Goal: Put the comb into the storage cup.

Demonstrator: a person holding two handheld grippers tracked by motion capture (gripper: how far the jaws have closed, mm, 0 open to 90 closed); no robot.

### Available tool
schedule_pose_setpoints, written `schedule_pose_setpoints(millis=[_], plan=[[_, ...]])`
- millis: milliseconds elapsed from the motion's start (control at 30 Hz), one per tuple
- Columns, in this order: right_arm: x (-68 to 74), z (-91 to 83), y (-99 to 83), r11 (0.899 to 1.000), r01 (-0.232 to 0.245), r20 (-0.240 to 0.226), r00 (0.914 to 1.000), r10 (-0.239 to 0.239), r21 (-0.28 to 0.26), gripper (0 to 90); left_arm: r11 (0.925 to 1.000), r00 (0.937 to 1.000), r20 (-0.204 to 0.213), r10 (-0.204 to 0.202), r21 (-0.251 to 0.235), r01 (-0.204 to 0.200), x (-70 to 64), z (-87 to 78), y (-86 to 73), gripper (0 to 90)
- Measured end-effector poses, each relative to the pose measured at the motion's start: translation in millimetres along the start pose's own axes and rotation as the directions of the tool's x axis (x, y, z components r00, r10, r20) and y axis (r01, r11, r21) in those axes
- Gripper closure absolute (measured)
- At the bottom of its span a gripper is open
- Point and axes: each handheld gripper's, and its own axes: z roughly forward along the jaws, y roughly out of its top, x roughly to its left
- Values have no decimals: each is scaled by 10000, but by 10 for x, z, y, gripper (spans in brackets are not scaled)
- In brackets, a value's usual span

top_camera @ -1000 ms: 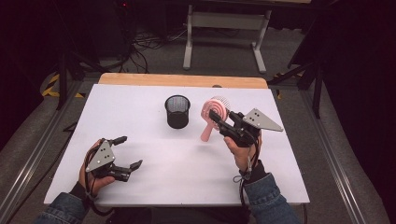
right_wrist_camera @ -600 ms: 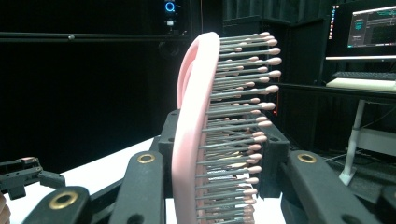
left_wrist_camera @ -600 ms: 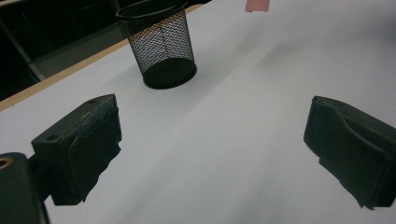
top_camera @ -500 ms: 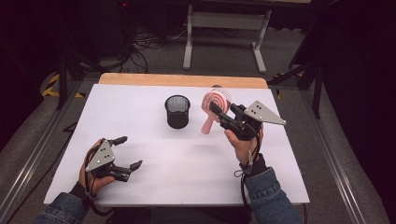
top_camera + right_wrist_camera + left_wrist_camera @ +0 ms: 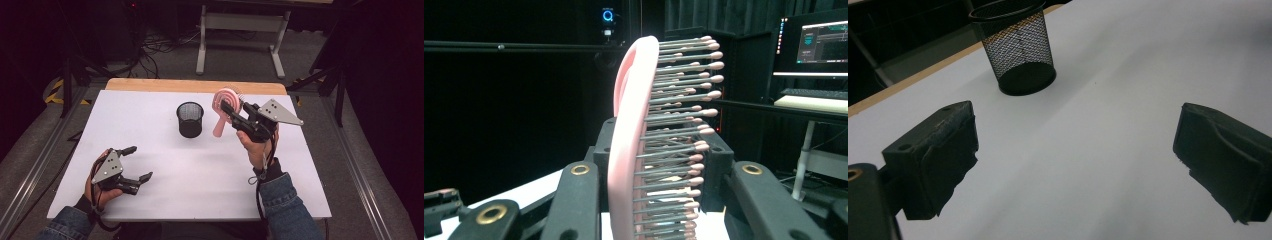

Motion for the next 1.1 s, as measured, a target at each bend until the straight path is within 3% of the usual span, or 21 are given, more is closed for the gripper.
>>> schedule_pose_setpoints(millis=[367,700,733,767,867,1100], plan=[[13,147,186,9995,219,113,9997,-216,-234,634,10000,10000,-4,-23,6,23,-1,-2,-6,54],[32,288,267,9995,230,90,9997,-228,-239,634,10000,10000,31,-36,18,36,-3,-7,-10,54],[14,289,265,9984,533,52,9986,-532,-163,634,10000,10000,27,-40,21,40,-3,-8,-10,54],[28,307,275,9992,300,78,9995,-299,-248,634,10000,10000,18,-31,25,31,-3,-9,-10,54],[54,343,281,9993,217,74,9997,-215,-304,633,10000,10000,34,-54,27,54,-5,-12,-11,54],[97,467,280,9983,510,108,9987,-507,-287,634,10000,10000,54,-32,42,32,-5,-20,-12,54]])
